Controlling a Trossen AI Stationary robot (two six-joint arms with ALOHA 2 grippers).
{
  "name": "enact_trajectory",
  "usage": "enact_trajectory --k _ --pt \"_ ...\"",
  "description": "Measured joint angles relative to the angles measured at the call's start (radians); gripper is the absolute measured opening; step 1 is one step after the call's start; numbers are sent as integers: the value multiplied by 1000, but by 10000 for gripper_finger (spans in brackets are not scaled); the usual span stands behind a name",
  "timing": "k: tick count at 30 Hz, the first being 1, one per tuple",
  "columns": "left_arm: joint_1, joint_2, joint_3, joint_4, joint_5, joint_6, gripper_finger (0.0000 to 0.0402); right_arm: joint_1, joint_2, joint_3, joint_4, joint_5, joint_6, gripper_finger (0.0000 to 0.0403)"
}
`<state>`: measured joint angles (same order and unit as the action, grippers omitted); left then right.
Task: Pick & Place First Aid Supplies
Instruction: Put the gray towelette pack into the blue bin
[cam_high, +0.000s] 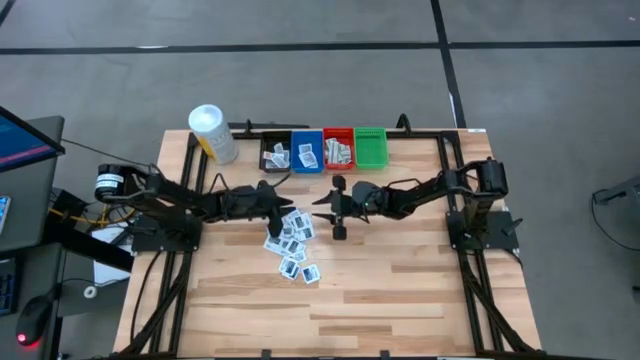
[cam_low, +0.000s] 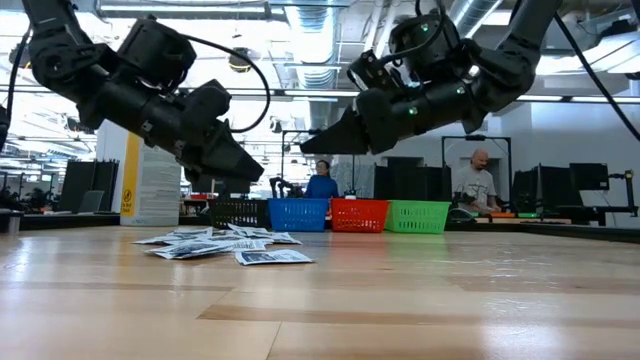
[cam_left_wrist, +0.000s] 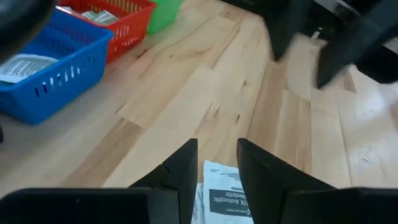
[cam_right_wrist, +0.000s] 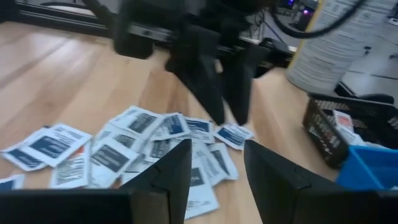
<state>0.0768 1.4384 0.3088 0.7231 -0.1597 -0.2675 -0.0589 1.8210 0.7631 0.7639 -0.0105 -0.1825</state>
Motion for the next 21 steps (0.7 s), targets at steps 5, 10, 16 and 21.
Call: enact_trajectory --k 5,10,16,21 --pt "-4 0 0 5 -5 8 113 -26 0 0 0 -20 0 142" --pt "-4 0 0 26 -18 9 113 -47 14 3 9 -94 0 142" --pt "-4 0 0 42 -20 9 114 -46 155 62 35 -97 1 134" --pt "-7 1 -1 56 -20 8 114 -47 266 149 39 -97 0 133"
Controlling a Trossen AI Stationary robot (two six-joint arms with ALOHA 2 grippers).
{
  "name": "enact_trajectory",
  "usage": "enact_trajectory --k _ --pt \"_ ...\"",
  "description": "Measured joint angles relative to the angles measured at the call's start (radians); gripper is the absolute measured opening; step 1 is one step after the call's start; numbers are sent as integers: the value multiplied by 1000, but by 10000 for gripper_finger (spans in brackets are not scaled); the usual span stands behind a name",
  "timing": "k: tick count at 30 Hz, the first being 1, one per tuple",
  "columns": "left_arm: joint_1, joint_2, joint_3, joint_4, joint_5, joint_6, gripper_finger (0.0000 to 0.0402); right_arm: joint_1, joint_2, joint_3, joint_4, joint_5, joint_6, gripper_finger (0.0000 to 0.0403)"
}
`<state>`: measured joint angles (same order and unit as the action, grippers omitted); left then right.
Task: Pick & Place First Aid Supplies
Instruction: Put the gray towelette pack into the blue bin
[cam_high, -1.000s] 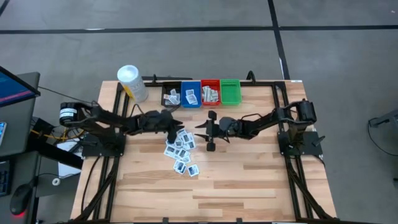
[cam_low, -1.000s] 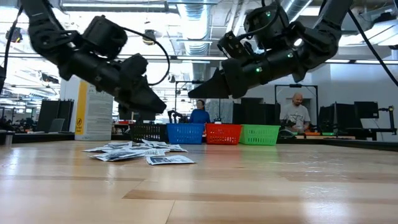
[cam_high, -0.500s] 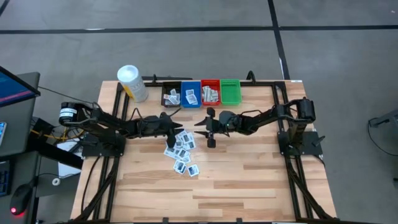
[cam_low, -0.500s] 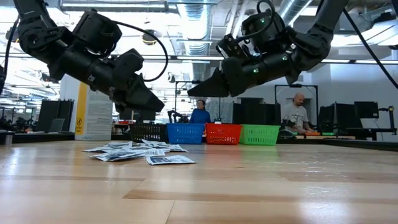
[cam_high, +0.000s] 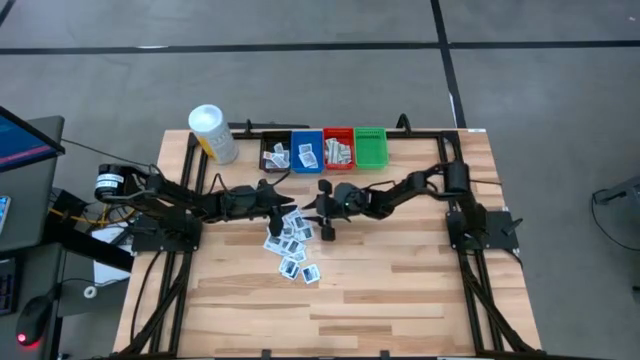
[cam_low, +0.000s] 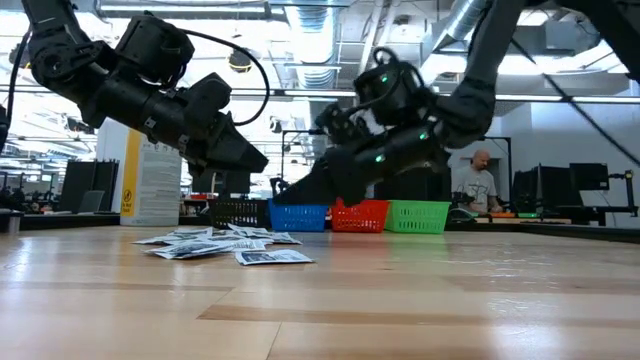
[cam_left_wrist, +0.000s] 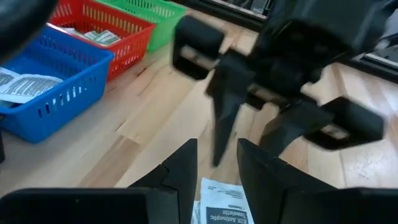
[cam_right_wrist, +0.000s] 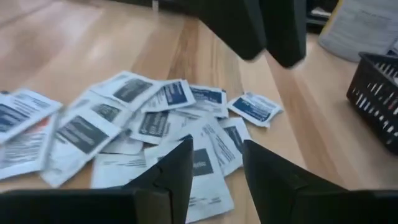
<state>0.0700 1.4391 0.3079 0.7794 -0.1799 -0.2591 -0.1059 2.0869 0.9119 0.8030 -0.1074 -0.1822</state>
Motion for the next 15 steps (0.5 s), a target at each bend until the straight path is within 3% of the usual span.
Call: enact_trajectory --k 8,15 --pt "0 0 -3 1 0 0 114 8 107 69 -19 -5 8 136" --pt "0 0 -3 2 0 0 114 -4 109 70 -63 -5 19 134"
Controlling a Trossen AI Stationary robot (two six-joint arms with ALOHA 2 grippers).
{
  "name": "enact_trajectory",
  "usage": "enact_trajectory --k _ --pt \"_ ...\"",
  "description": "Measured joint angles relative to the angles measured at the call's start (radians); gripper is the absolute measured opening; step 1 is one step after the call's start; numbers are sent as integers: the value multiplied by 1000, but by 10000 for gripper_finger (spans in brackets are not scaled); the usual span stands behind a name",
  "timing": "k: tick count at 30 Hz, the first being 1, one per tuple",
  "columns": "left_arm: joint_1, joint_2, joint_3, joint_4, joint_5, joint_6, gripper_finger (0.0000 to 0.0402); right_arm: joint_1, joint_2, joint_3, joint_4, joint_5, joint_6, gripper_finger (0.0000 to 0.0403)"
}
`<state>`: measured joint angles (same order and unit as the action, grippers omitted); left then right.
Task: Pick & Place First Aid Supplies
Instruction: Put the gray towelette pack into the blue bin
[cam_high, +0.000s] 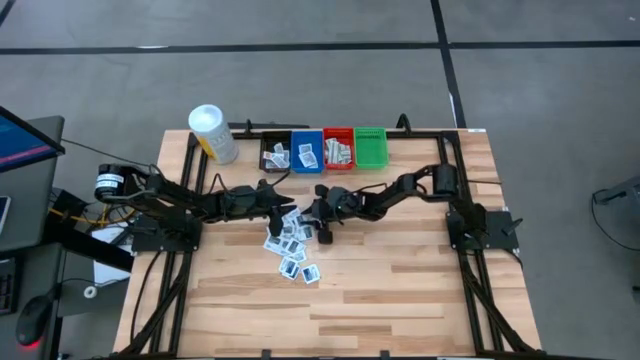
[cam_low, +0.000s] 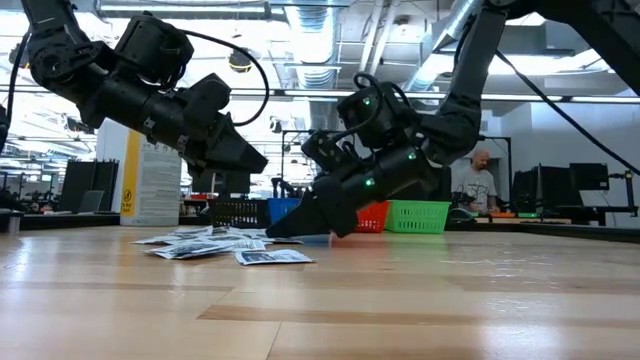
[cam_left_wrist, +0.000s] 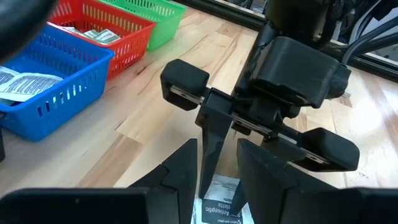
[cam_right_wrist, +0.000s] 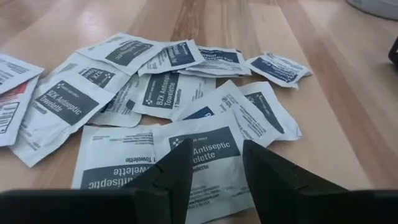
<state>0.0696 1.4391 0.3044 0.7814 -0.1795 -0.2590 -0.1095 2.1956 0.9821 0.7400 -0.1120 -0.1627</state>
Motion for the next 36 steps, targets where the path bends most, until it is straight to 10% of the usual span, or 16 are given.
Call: enact_trajectory --k 14,36 --pt "0 0 0 4 0 0 114 -21 -3 2 -133 5 -4 10" --pt "-19 0 -1 12 1 -29 114 85 -292 -6 -373 128 -126 0"
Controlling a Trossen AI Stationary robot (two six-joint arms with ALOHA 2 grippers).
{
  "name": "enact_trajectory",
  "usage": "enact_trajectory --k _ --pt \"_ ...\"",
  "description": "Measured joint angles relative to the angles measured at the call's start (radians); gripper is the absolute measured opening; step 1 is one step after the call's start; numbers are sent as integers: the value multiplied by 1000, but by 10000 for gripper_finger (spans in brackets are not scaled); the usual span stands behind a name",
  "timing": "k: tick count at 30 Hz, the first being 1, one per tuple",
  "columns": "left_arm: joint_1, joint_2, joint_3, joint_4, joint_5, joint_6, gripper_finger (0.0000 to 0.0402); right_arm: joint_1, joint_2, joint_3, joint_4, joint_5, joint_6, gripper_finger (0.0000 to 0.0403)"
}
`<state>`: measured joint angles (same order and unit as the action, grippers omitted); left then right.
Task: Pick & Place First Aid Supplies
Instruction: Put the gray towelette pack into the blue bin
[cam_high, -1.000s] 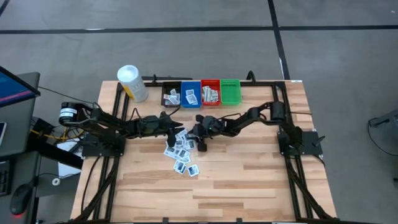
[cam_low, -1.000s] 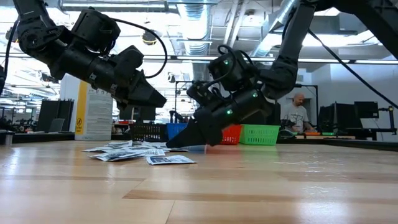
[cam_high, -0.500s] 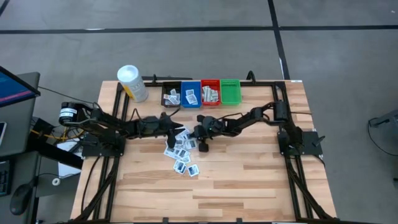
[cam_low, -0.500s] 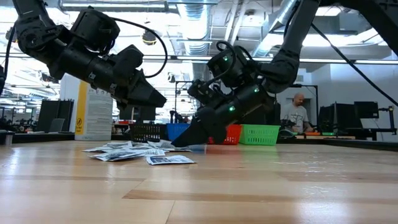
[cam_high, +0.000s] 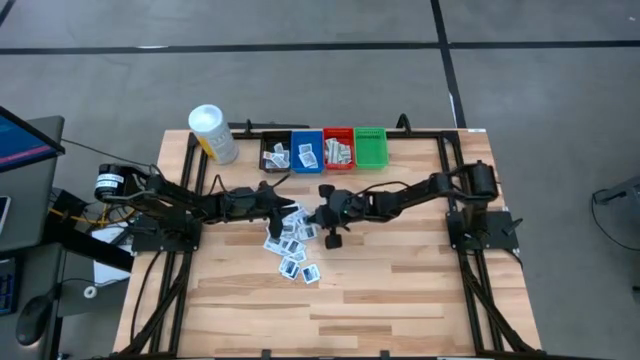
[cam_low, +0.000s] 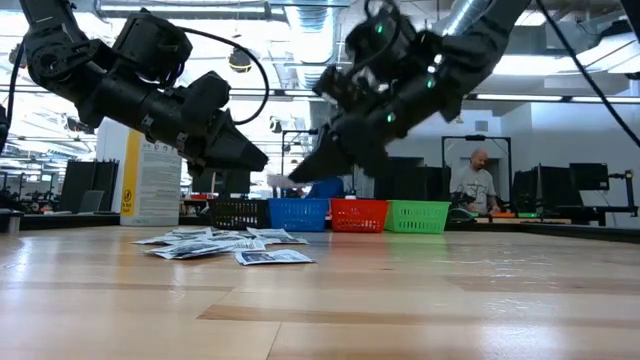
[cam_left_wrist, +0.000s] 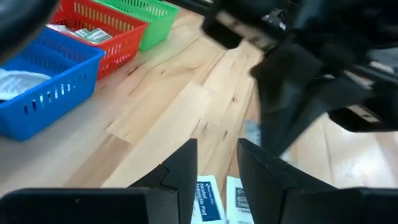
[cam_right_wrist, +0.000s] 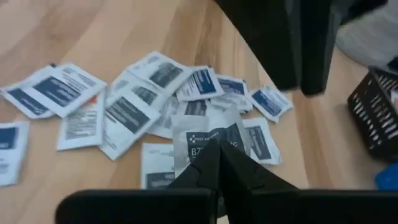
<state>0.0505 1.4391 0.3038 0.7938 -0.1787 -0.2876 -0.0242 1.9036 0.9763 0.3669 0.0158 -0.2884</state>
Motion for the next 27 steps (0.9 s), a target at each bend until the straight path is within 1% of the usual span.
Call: enact_trajectory --k 2,5,7,12,16,18,27 --pt "0 0 0 1 0 -42 114 12 -17 0 -18 31 -8 0" --pt "15 0 0 1 -12 -153 114 28 -37 0 -40 89 -38 0" --pt "29 0 0 1 -19 -202 114 37 -47 1 -34 119 -58 0" --pt "45 0 0 3 8 -305 114 41 -51 1 -33 136 -80 0" --pt "47 0 0 12 58 -403 114 36 -51 1 -32 150 -89 0" --pt "47 0 0 22 82 -430 114 35 -51 1 -30 151 -100 0" --pt "41 0 1 46 93 -473 114 35 -52 2 32 151 -144 0"
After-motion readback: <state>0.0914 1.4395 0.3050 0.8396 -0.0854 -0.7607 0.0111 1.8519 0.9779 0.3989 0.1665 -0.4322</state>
